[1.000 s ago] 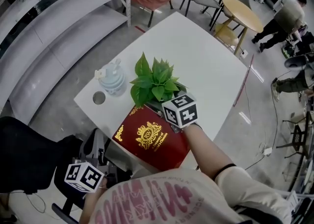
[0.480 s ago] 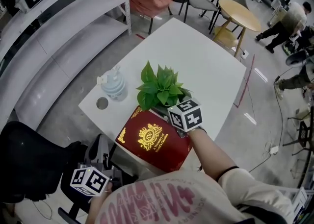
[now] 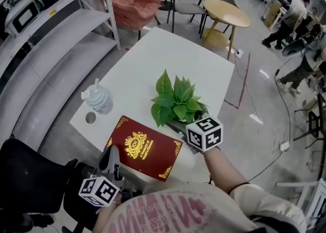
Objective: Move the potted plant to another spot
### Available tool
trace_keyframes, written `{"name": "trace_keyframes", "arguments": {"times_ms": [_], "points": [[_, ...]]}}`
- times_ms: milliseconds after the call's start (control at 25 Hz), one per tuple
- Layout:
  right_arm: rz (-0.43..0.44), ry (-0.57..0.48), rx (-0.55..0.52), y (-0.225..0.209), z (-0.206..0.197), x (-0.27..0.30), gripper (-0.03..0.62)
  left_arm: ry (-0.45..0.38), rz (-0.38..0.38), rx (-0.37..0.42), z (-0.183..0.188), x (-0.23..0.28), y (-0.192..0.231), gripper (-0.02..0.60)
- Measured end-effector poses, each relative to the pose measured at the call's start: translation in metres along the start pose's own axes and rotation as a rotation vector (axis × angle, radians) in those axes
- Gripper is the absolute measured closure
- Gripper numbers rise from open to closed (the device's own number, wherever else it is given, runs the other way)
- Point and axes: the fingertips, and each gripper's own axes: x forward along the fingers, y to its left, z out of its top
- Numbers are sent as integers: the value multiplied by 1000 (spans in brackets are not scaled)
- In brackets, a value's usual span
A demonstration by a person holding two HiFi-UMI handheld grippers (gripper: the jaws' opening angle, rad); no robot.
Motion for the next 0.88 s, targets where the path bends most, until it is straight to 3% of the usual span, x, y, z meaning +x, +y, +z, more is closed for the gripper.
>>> {"name": "trace_keyframes", "arguments": {"times_ms": [160,280,560,880], "points": [[-21,-72,12,3,10,-11,75,-3,-47,7,5,13,1,578],[-20,-111,24,-3,19,-40,75,-8,-55,19,5,9,-21,578],[7,-188,5,-59,10,-195,75,-82,-60,13,-46,-4,-165,578],[10,-254,5,-90,3,-285,75,-94,-120,49,-85,-14,-249,578]]}}
